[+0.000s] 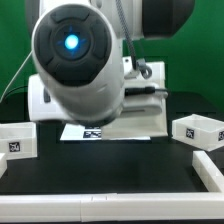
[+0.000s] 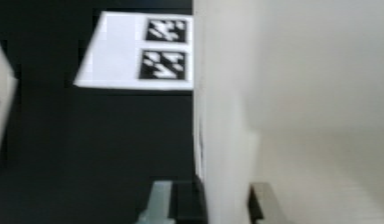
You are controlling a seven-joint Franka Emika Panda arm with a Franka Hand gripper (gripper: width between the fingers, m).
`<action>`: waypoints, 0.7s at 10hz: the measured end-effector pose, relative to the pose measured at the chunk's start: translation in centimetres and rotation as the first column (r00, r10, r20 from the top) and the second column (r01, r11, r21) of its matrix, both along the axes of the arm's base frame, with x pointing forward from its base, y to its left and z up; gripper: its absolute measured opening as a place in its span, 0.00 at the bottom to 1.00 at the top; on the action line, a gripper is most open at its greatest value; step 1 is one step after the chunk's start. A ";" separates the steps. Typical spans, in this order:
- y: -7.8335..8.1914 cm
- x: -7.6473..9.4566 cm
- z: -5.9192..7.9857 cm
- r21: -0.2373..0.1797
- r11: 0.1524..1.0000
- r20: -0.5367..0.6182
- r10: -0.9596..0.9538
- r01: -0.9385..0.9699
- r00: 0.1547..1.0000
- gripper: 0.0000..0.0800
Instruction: Assemble drawer
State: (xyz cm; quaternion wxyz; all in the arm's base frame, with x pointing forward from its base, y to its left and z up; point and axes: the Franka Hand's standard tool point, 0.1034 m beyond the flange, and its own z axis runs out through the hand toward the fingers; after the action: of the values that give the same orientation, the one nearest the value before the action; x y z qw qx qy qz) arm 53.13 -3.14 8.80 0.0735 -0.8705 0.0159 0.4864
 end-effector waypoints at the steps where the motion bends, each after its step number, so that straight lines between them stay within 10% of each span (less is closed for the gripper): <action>1: 0.0 0.0 0.2 0.008 1.000 0.003 0.007 -0.007 1.000 0.04; 7: 0.8 -0.2 -0.8 0.010 1.000 -0.004 0.012 -0.012 1.000 0.04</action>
Offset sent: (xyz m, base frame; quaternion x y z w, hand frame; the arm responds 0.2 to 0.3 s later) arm 0.0000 0.0000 0.0000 0.0000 0.0000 0.0000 1.0000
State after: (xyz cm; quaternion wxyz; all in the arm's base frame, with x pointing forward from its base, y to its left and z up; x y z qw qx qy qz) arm 52.91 -2.35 7.96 0.0750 -0.8691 0.0083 0.4888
